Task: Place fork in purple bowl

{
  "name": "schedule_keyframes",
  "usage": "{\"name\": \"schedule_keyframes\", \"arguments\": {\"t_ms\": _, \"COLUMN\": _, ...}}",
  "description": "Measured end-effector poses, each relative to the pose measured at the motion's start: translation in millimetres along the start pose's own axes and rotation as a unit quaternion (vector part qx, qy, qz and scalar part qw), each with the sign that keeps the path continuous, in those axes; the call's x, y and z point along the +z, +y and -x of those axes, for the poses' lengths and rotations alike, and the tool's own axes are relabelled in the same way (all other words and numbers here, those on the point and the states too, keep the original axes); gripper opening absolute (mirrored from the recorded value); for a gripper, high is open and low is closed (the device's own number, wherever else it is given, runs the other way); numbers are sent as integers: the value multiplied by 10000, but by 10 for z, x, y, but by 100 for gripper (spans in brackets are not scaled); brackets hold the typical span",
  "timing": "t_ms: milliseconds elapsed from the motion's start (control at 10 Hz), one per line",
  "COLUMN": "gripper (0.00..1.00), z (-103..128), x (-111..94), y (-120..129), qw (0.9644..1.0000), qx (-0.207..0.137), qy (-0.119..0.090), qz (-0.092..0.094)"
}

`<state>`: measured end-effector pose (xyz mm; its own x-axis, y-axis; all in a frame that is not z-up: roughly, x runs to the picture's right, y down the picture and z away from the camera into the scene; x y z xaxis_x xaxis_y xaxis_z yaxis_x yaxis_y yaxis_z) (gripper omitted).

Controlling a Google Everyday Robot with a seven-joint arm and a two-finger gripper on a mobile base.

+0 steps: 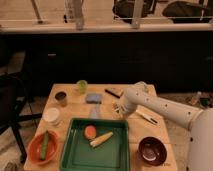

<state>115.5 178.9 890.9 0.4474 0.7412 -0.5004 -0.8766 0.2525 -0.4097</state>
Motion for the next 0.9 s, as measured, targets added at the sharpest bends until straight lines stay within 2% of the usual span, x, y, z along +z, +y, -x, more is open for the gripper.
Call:
{"name": "schedule_keyframes", "arguments": {"t_ms": 100, "gripper": 0, "z": 67, "x": -98, "y": 81, "qw": 9988, "qx": -485, "qy": -35, "qz": -81}}
{"name": "schedule_keyframes", "arguments": {"t_ms": 200, "gripper": 0, "z": 165, "x": -225, "y": 194, "qw": 9946, "qx": -1024, "qy": -83, "qz": -156}}
{"name": "schedule_keyframes", "arguments": {"t_ms": 300, "gripper": 0, "z": 241, "x": -362, "y": 277, "qw": 9887, "qx": -1472, "qy": -129, "qz": -242}}
{"name": "schedule_keyframes", "arguments": {"t_ms": 400, "gripper": 0, "z": 279, "x": -476, "y": 330, "qw": 9834, "qx": -1783, "qy": -146, "qz": -308}}
{"name": "schedule_keyframes", "arguments": {"t_ms": 600, "gripper": 0, "z": 382, "x": -658, "y": 423, "qw": 9705, "qx": -2351, "qy": -217, "qz": -481}}
{"name": "schedule_keyframes", "arguments": {"t_ms": 700, "gripper": 0, "z": 409, "x": -685, "y": 444, "qw": 9676, "qx": -2462, "qy": -229, "qz": -512}}
{"name": "schedule_keyframes", "arguments": {"t_ms": 800, "gripper": 0, "z": 440, "x": -768, "y": 457, "qw": 9612, "qx": -2688, "qy": -264, "qz": -562}}
{"name": "schedule_keyframes", "arguments": {"t_ms": 900, "gripper": 0, "z": 453, "x": -862, "y": 478, "qw": 9530, "qx": -2962, "qy": -291, "qz": -573}}
